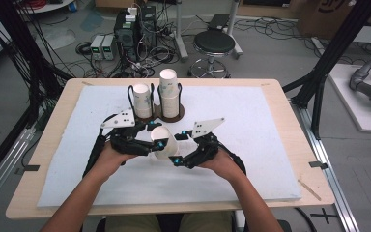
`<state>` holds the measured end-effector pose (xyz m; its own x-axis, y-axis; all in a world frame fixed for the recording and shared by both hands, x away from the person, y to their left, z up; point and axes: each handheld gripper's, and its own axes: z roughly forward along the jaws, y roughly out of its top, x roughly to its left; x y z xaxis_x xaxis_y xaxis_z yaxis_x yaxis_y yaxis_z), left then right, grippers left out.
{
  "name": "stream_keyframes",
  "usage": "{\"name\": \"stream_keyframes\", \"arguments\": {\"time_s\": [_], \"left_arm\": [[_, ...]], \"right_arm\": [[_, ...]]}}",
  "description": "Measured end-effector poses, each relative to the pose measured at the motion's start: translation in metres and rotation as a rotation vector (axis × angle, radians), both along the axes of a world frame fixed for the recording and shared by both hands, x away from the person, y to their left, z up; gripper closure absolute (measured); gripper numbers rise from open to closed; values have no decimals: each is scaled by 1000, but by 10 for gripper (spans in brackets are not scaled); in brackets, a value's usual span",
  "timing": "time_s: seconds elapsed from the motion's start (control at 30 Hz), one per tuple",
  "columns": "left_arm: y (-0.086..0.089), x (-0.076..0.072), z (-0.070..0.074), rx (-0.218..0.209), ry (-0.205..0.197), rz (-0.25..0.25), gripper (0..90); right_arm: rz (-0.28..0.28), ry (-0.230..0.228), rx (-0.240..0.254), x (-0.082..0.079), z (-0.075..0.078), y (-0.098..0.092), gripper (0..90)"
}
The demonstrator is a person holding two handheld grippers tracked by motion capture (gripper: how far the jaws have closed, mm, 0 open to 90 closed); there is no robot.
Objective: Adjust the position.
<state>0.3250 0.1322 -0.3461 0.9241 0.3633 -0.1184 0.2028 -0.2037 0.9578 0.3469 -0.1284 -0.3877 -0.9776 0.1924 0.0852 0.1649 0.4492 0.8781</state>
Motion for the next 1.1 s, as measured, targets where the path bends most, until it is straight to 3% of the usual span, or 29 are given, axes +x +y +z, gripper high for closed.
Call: {"name": "stream_keyframes", "arguments": {"time_s": [0.27,0.53,0.7,0.93,0.97,1.0,1.03,1.1], "left_arm": [[-7,-3,3,5,-2,-33,367],[-9,-3,2,-1,3,-43,368],[-10,-3,2,3,0,-49,370],[-14,-4,0,11,2,-57,361],[-15,-4,0,15,0,-44,236],[-16,-3,0,17,8,-33,236],[-15,-2,-1,17,27,-21,158],[-14,-2,-1,20,30,-11,144]], "right_arm": [[33,-5,-7,0,2,7,181],[56,-37,-8,0,2,7,246],[70,-52,-15,-2,4,5,357],[77,-48,-40,-4,5,1,378],[80,-44,-43,-3,5,-1,378],[80,-44,-43,-3,5,-1,378],[76,-44,-45,-3,6,-2,378],[78,-42,-71,-2,6,-5,377]]}}
